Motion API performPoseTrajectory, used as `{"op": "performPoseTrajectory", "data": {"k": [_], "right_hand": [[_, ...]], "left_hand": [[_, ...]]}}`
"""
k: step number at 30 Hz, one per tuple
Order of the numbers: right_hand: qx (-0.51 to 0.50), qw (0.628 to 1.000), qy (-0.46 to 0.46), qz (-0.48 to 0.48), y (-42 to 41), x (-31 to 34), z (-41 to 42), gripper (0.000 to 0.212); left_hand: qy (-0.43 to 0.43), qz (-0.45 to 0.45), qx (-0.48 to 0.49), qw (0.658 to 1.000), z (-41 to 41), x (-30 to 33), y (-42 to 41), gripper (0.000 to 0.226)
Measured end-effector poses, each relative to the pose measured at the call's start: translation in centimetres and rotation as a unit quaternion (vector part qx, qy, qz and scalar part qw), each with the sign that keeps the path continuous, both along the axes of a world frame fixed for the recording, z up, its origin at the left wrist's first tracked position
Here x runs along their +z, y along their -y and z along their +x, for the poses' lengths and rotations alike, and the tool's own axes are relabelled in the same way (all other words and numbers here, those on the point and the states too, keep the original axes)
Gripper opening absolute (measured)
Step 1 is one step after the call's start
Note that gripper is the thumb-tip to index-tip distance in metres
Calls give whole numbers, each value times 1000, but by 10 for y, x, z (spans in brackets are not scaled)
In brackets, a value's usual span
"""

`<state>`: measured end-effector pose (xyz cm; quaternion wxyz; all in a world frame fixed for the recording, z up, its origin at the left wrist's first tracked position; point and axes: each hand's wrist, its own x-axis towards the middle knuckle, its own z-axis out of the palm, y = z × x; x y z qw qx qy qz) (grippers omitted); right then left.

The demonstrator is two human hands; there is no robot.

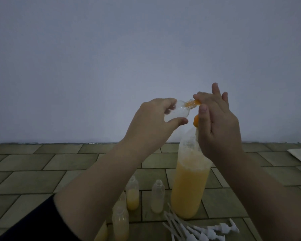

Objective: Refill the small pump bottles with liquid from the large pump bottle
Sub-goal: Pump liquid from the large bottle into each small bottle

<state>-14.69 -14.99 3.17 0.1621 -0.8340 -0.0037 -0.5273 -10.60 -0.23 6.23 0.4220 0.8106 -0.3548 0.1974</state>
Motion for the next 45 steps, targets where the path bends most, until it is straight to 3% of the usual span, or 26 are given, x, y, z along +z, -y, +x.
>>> {"op": "performPoseTrajectory", "data": {"k": [10,16,23,30,38,45], "right_hand": [[-1,998,-29,-47,0,13,-9,55],[3,1000,-14,8,0,-2,-2,50],[13,999,-46,-1,-4,9,-11,53],[8,999,23,45,-7,-9,-1,46],[1,1000,-18,-23,-1,6,-7,56],[10,999,21,34,-9,-4,2,42]], "left_hand": [[-13,8,-2,1000,-4,7,-3,53],[-9,17,3,1000,-3,2,2,54],[-17,21,2,1000,-5,5,-1,53],[-3,23,0,1000,-8,3,3,53],[-18,33,1,999,-9,8,-2,51],[-18,36,8,999,-4,2,2,52]]}}
